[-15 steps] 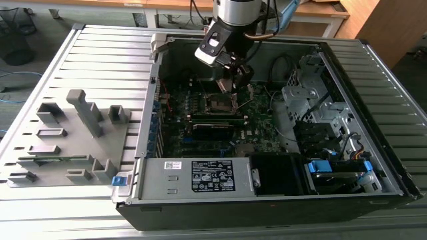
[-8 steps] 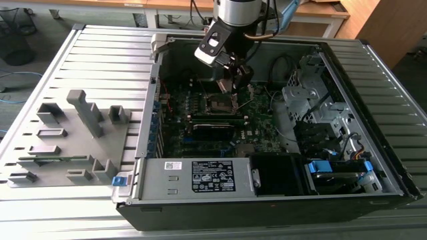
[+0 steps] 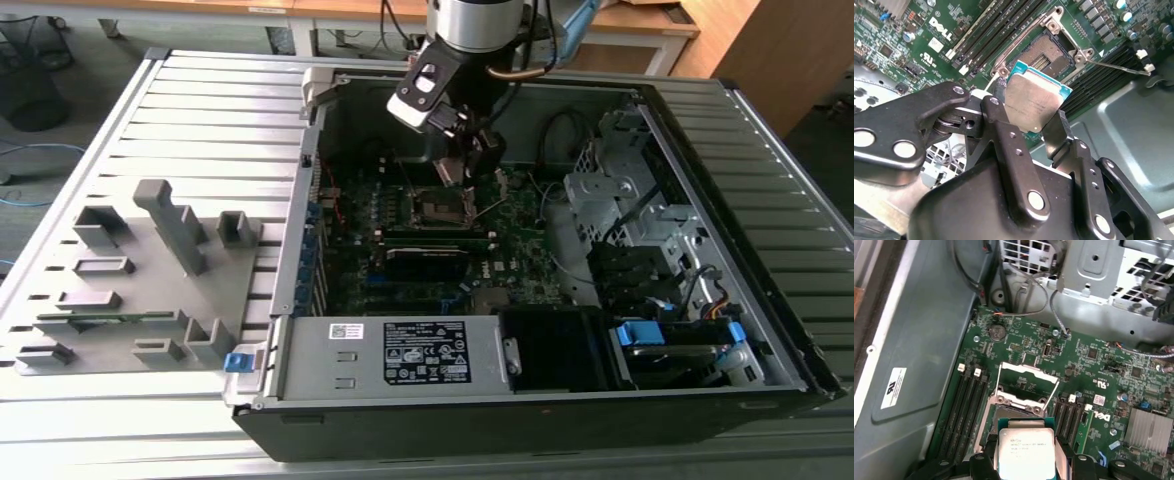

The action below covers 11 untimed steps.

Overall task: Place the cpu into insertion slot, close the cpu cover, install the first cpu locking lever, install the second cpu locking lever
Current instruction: 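Place the cpu into insertion slot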

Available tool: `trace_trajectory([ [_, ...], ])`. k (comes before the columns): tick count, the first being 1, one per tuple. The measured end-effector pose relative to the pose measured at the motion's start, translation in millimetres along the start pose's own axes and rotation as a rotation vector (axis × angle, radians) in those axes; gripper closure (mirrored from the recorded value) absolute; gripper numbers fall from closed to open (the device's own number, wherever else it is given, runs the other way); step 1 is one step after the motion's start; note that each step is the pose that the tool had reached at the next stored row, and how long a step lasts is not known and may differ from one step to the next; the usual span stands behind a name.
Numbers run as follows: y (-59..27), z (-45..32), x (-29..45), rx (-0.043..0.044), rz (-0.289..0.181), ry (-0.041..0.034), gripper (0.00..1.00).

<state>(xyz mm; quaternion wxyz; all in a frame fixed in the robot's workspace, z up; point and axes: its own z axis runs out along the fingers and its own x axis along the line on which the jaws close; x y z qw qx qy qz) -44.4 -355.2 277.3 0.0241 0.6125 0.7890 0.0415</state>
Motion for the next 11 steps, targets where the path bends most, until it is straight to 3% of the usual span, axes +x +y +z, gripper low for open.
trace_trajectory([
  [5,0.0,0.1,-0.1,-0.0006,0.057,-0.0055,0.46],
  [11,0.0,0.1,0.0,-0.0008,0.065,-0.0062,0.46],
])
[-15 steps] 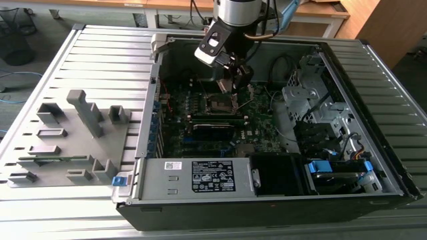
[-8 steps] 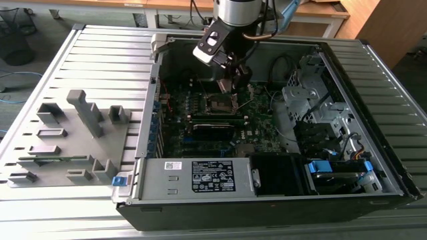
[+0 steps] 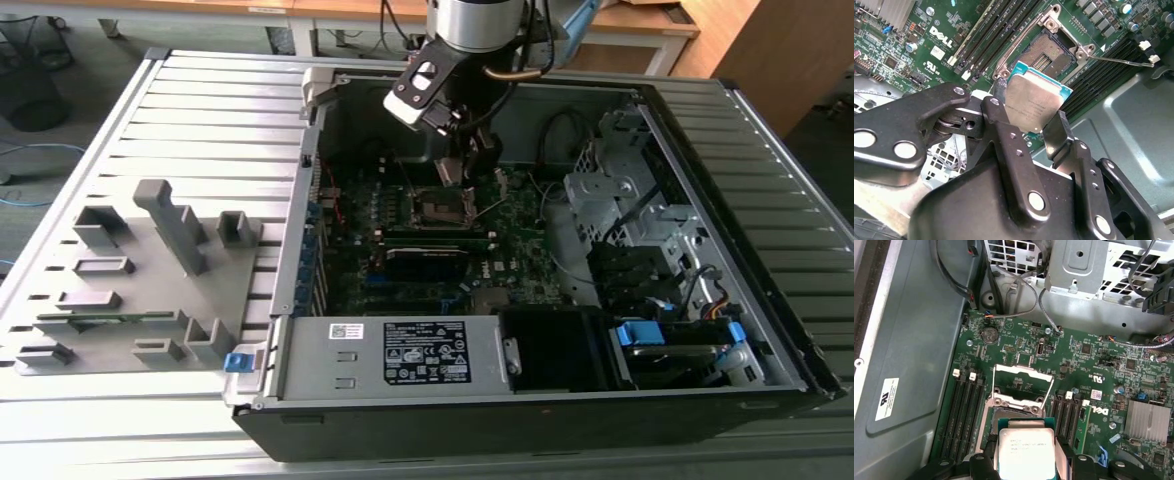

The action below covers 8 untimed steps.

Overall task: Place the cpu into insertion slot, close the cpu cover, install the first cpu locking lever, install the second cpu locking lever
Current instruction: 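Place the cpu into insertion slot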

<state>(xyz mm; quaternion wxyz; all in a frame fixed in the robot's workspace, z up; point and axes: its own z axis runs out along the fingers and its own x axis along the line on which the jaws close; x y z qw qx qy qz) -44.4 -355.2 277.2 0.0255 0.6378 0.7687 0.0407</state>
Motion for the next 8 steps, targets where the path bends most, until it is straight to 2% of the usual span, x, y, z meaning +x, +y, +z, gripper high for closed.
trace_trajectory([
  [8,0.0,0.0,0.0,0.0000,0.000,0.0000,0.46],
])
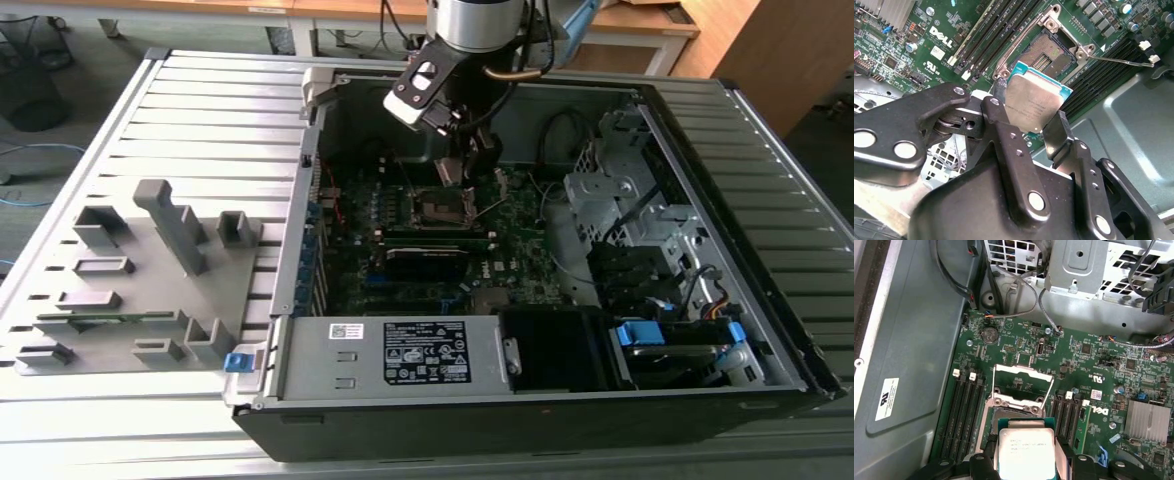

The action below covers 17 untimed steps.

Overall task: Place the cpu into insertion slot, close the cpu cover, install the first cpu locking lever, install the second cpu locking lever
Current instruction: 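Place the cpu into insertion slot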

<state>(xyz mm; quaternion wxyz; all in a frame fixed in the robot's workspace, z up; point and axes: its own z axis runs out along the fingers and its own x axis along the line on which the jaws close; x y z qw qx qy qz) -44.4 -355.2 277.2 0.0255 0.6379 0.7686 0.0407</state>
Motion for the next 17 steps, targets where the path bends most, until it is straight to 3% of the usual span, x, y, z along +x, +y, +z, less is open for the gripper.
trace_trajectory([
  [7,0.0,0.2,0.0,-0.0005,0.038,-0.0036,0.46],
  [17,-0.2,1.9,0.0,-0.0024,0.188,-0.0179,0.46],
])
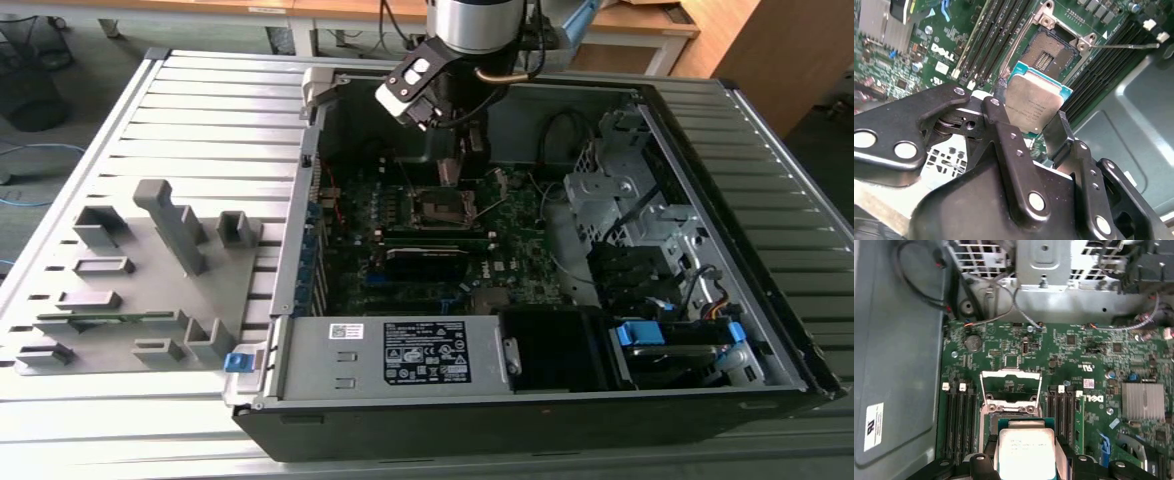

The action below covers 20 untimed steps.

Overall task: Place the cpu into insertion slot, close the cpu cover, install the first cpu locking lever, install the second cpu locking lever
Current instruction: 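Place the cpu into insertion slot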

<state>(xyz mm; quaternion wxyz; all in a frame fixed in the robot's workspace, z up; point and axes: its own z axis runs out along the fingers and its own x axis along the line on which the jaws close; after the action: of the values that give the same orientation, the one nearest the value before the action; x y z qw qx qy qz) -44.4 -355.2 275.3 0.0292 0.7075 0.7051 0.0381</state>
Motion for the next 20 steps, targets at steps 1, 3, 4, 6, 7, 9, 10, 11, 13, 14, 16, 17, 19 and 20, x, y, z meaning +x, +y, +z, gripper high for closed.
trace_trajectory([
  [1,0.0,0.2,0.0,-0.0002,0.016,-0.0015,0.46],
  [3,0.0,0.2,-0.1,-0.0004,0.028,-0.0026,0.46],
  [4,0.0,0.2,-0.1,-0.0004,0.028,-0.0027,0.46],
  [6,0.0,0.2,0.0,-0.0004,0.029,-0.0027,0.46],
  [7,0.0,0.2,0.0,-0.0004,0.029,-0.0027,0.46],
  [9,0.0,0.2,0.0,-0.0004,0.029,-0.0028,0.46],
  [10,0.0,0.2,0.0,-0.0004,0.029,-0.0028,0.46],
  [11,0.0,0.3,0.0,-0.0004,0.029,-0.0029,0.46],
  [13,0.0,0.3,0.0,-0.0004,0.030,-0.0029,0.46],
  [14,0.0,0.3,0.0,-0.0004,0.030,-0.0030,0.46],
  [16,-0.1,0.3,0.0,-0.0004,0.031,-0.0030,0.46],
  [17,-0.1,0.4,0.0,0.0008,0.031,-0.0030,0.46],
  [19,0.0,0.5,0.0,0.0108,0.031,-0.0030,0.46],
  [20,0.0,0.4,0.0,0.0128,0.031,-0.0032,0.46],
])
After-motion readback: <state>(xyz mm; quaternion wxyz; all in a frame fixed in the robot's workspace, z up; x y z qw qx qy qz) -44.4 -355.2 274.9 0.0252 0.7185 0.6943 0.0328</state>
